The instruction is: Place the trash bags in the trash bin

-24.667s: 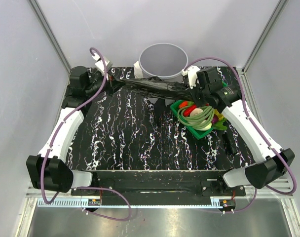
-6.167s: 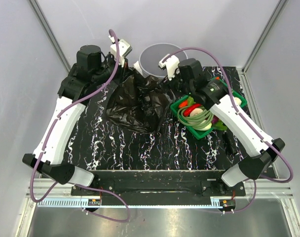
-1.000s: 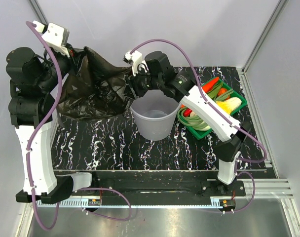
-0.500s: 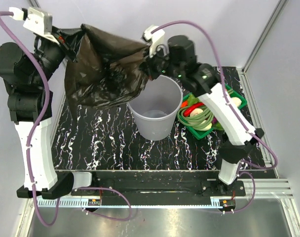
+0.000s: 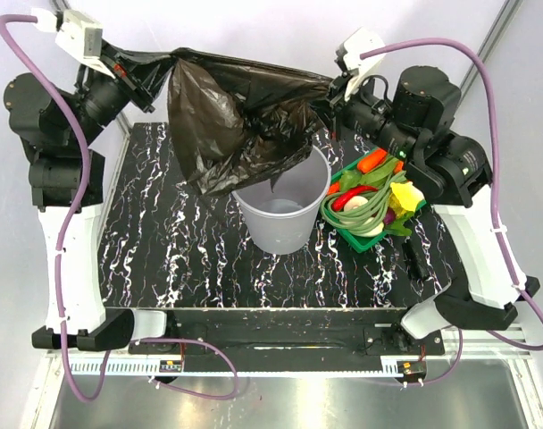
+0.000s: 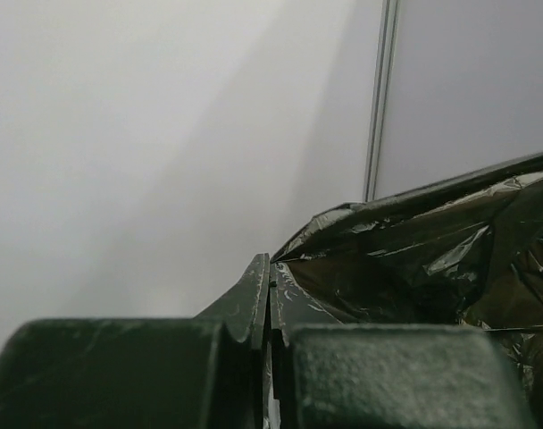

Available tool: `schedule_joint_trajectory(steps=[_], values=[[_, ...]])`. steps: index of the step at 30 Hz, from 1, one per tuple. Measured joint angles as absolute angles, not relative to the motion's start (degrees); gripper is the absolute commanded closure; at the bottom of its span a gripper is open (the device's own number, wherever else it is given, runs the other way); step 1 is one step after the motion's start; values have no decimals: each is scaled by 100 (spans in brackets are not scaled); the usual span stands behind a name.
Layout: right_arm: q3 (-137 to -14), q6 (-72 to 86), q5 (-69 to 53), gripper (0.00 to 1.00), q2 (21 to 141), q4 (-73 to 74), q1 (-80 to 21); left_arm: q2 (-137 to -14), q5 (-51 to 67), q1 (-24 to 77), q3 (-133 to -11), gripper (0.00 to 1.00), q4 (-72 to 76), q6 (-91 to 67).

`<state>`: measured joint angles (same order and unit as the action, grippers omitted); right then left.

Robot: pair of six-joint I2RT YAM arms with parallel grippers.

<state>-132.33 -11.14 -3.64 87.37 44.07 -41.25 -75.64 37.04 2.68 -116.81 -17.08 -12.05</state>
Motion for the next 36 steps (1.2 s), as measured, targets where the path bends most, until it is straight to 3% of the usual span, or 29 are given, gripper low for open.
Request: schedule_joint_trajectory(steps=[18,36], values=[[-11030,-1173,-368,100,8737,4617,-3800,-7269,3903,622,-9400,100,-1730,-864],[-9723,-1704,-569,100,7008,5443,-3610,-6930,3592,1481,-9677,100,-3074,215]])
